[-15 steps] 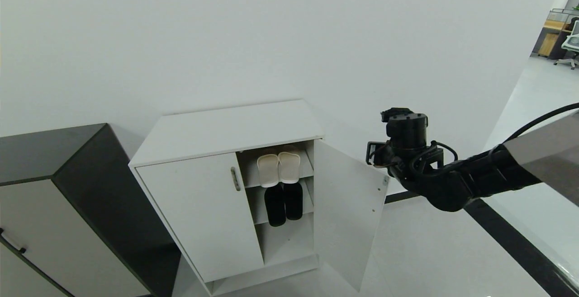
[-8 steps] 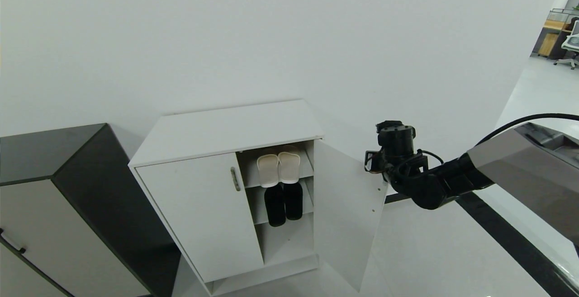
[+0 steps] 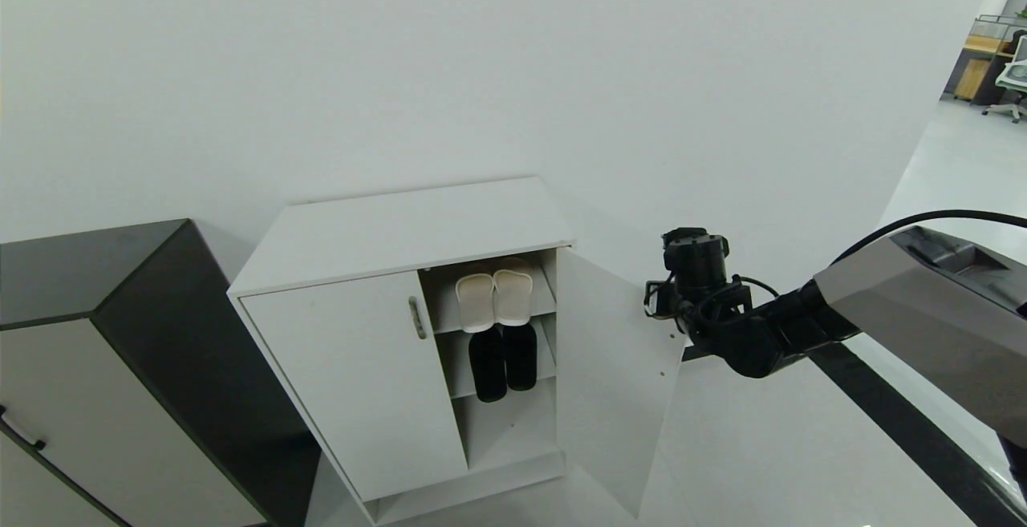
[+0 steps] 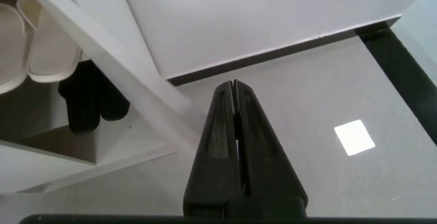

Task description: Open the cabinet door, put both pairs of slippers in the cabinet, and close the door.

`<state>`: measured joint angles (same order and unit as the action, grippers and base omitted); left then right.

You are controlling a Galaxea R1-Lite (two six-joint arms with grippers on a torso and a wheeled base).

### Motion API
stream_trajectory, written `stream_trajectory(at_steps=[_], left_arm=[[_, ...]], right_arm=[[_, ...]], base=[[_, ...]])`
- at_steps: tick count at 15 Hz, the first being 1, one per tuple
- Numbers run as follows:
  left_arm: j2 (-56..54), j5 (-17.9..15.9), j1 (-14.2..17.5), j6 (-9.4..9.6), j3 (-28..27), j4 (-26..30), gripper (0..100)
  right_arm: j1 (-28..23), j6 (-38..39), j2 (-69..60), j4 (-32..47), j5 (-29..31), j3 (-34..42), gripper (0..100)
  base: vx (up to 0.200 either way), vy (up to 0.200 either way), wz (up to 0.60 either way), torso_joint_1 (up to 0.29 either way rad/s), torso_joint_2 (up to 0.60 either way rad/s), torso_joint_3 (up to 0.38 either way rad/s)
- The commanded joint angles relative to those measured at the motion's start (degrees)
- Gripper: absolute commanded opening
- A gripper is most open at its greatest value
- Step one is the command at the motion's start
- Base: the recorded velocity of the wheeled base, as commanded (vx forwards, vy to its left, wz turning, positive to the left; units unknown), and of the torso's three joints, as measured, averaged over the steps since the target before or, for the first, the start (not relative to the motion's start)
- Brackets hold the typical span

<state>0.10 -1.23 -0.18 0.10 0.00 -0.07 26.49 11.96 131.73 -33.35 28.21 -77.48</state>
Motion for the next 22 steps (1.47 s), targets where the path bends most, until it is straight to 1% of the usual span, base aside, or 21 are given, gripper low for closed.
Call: stream_trajectory(at_steps=[1,6,11,12,13,18,20,22], left_arm=[[0.0,0.0,0.0,-0.01,0.0,0.0,0],[0.0,0.0,0.0,-0.01,0.0,0.0,0],[0.0,0.0,0.0,-0.01,0.0,0.0,0],[0.0,0.0,0.0,-0.01,0.0,0.0,0],[0.0,0.0,0.0,-0.01,0.0,0.0,0],[0.0,0.0,0.0,-0.01,0.0,0.0,0],[0.0,0.0,0.0,-0.01,0.0,0.0,0],[0.0,0.0,0.0,-0.01,0.0,0.0,0]], right_arm=[[0.6,0.0,-0.4,0.1,0.0,0.8,0],[3.6,0.0,-2.5,0.3,0.2,3.1,0],[13.0,-0.1,-6.8,0.0,0.6,7.3,0],[13.9,-0.1,-7.2,-0.1,0.7,7.6,0],[13.9,-0.2,-7.0,-0.1,0.9,7.3,0],[8.4,-0.1,-4.3,0.0,0.5,6.9,0],[8.1,0.1,-3.1,0.0,0.4,7.0,0],[9.0,0.2,-2.8,0.0,0.4,7.1,0]], base=[[0.0,0.0,0.0,0.0,0.0,0.0],[0.0,0.0,0.0,0.0,0.0,0.0],[0.0,0.0,0.0,0.0,0.0,0.0],[0.0,0.0,0.0,0.0,0.0,0.0],[0.0,0.0,0.0,0.0,0.0,0.0],[0.0,0.0,0.0,0.0,0.0,0.0],[0.0,0.0,0.0,0.0,0.0,0.0],[0.0,0.0,0.0,0.0,0.0,0.0]])
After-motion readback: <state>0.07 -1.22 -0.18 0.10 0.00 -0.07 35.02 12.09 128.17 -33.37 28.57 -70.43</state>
